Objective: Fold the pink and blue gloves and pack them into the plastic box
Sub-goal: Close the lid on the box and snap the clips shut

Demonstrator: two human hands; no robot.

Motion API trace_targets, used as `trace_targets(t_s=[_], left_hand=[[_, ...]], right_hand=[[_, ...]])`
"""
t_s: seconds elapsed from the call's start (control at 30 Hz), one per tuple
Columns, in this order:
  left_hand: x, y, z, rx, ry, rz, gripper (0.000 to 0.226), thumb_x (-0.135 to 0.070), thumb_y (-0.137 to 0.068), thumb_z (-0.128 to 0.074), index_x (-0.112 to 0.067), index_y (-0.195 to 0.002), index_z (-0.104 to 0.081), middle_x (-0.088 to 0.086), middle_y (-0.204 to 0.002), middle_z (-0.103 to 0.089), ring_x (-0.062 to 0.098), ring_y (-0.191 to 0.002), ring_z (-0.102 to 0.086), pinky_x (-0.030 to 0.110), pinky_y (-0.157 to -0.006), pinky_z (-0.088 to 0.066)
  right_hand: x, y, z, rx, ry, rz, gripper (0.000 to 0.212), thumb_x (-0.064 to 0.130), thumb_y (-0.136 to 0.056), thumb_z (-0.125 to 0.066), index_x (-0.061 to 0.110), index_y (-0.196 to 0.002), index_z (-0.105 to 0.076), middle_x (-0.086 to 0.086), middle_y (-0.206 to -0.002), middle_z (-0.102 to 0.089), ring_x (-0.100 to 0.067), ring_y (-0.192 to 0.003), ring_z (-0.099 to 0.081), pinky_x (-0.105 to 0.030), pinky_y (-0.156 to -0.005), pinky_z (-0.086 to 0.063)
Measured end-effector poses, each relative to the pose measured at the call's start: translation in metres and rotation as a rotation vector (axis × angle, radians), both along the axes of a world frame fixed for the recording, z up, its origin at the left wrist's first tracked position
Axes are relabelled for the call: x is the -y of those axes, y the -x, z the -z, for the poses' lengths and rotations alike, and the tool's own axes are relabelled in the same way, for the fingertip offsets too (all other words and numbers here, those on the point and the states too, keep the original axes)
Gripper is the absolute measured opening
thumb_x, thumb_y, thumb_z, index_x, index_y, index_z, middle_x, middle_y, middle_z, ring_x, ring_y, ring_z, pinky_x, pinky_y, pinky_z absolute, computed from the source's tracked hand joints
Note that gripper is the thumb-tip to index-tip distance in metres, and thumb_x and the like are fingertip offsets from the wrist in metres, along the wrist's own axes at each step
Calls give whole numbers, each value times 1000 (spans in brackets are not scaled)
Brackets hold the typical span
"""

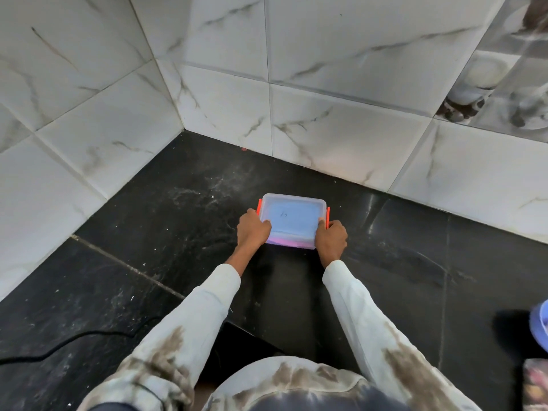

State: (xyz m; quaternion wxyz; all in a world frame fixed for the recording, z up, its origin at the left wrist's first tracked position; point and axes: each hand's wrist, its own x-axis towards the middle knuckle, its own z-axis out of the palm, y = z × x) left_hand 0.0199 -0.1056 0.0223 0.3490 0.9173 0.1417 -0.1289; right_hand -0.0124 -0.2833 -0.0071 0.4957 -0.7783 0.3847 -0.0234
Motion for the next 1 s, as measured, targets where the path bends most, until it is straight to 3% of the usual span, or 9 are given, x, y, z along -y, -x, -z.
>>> trace_targets(t_s=[0.1, 0.2, 0.4, 0.57, 0.73, 0.87, 1.0], left_hand=[[13, -17, -4, 46, 108, 2, 39, -12, -100, -62, 0, -137, -58, 18, -136, -65, 37, -126, -66, 45, -106, -58], [27, -36, -6, 86, 229, 5, 37, -10, -100, -65, -2, -136, -59, 19, -135, -65, 34, -127, -66, 50, -110, -58], [43, -74, -7, 180, 304, 119, 50, 7, -94, -63, 0, -143, -56, 22, -139, -61, 34, -132, -63, 49, -113, -56], [43, -96, -10, 73, 206, 236, 69, -1, -103, -65, -2, -165, -36, 17, -172, -27, 33, -158, -39, 46, -130, -40], [39, -112, -18, 35, 127, 392, 72, -2, -104, -62, -12, -168, -32, 16, -180, -11, 32, -169, -16, 41, -136, -25], [37, -124, -29, -27, 115, 484, 74, -4, -105, -59, -14, -171, -25, 16, -181, -3, 36, -169, -17, 43, -137, -26], [39, -133, -36, -105, 95, 488, 81, 0, -105, -58, -13, -173, -17, 11, -182, 11, 34, -168, -22, 42, -136, -27]], right_hand=[[2, -22, -6, 31, 28, 7, 37, 27, -110, -50, -3, -131, -60, -19, -137, -55, -40, -125, -61, -50, -112, -47], [4, -44, -12, 63, 55, 20, 37, 17, -110, -48, -3, -141, -54, -18, -144, -48, -42, -128, -58, -47, -113, -42], [14, -80, -12, 87, 80, -24, 41, 15, -109, -51, -1, -146, -48, -19, -147, -43, -44, -125, -59, -46, -111, -44], [18, -97, -14, 100, 46, -20, 39, 17, -108, -53, -1, -142, -51, -19, -145, -44, -44, -122, -61, -44, -110, -46], [24, -107, -19, 104, 49, -52, 47, 17, -107, -57, -1, -149, -45, -20, -151, -41, -44, -131, -57, -45, -115, -43], [26, -106, -22, 119, 32, -103, 62, 10, -102, -63, -2, -157, -35, -19, -158, -34, -41, -139, -52, -47, -123, -41], [28, -105, -24, 124, -10, -128, 64, 2, -98, -60, -4, -156, -34, -21, -158, -34, -39, -140, -50, -47, -125, -39]])
